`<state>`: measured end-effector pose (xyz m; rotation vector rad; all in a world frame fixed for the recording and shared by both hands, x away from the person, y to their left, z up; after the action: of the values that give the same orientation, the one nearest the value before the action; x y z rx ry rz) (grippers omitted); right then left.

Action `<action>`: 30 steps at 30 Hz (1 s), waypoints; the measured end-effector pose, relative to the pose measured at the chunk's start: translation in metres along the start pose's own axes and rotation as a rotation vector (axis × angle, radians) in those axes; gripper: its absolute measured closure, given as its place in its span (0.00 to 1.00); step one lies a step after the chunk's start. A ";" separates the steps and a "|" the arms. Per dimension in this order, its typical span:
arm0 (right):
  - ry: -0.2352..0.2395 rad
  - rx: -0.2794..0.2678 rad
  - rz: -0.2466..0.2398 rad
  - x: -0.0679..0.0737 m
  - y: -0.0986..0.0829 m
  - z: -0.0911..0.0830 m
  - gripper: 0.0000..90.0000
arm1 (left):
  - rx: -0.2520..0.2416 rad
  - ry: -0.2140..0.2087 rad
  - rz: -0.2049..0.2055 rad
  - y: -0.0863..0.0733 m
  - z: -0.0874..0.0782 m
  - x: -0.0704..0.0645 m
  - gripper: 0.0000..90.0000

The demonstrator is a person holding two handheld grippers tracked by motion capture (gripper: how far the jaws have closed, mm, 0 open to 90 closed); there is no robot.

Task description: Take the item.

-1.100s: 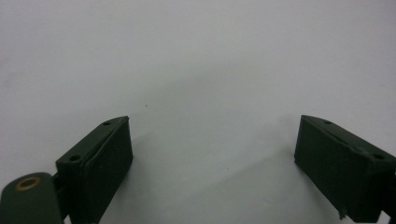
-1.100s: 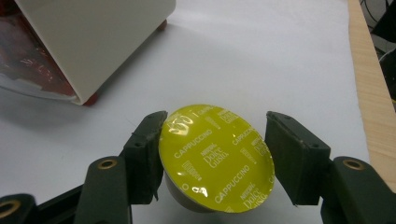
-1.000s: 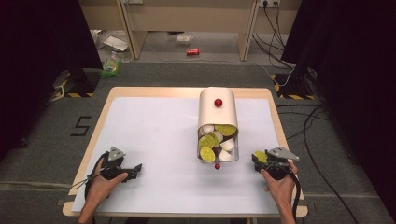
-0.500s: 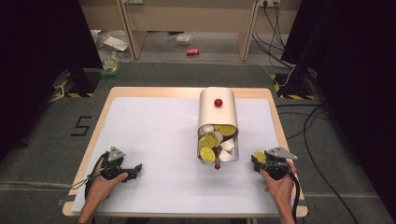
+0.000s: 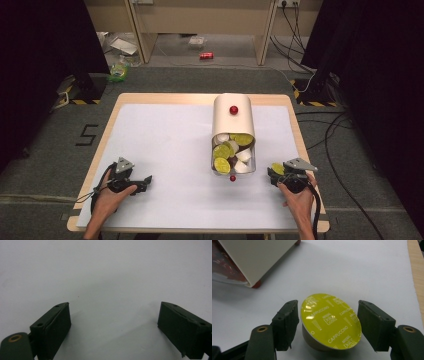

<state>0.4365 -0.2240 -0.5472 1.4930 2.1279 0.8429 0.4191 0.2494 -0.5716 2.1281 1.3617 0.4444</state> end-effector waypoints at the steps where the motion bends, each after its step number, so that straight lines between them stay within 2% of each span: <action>1: -0.002 -0.006 0.001 0.000 0.001 -0.001 0.36 | 0.000 0.000 0.000 0.000 0.000 0.000 0.12; 3: -0.005 -0.022 -0.003 -0.002 0.003 -0.004 0.35 | 0.000 0.000 0.000 0.000 0.000 0.000 0.12; 8: 0.007 -0.051 0.018 -0.001 0.007 -0.010 0.34 | 0.000 0.000 0.000 0.000 0.000 0.000 0.12; 9: 0.013 -0.071 0.026 -0.001 0.009 -0.014 0.34 | 0.000 0.000 0.000 0.000 0.000 0.000 0.12; 11: 0.013 -0.075 0.019 -0.001 0.010 -0.015 0.34 | 0.000 0.000 0.000 0.000 0.000 0.000 0.12; 12: 0.018 -0.095 0.019 -0.001 0.012 -0.020 0.34 | 0.000 0.000 0.000 0.000 0.000 0.000 0.12; 18: 0.021 -0.121 0.030 0.001 0.016 -0.026 0.34 | 0.000 0.000 0.000 0.000 0.000 0.000 0.12; 23: 0.029 -0.146 0.024 0.007 0.021 -0.032 0.34 | 0.000 0.000 0.000 0.000 0.000 0.000 0.12; 24: 0.044 -0.159 0.026 0.012 0.023 -0.036 0.34 | 0.000 0.000 0.000 0.000 0.000 0.000 0.12; 30: 0.048 -0.180 0.014 0.021 0.027 -0.044 0.35 | 0.000 0.000 0.000 0.000 0.000 0.000 0.12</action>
<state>0.4199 -0.2084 -0.4967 1.4097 2.0168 1.0550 0.4191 0.2494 -0.5716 2.1280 1.3613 0.4447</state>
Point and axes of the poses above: each handheld gripper's, and its own axes: z roughly forward along the jaws, y roughly out of its top, x roughly to its left, the point moved 10 cm from there along z, roughly forward along the jaws, and after that the axes turned 10 degrees about x, right-handed, at the moved point
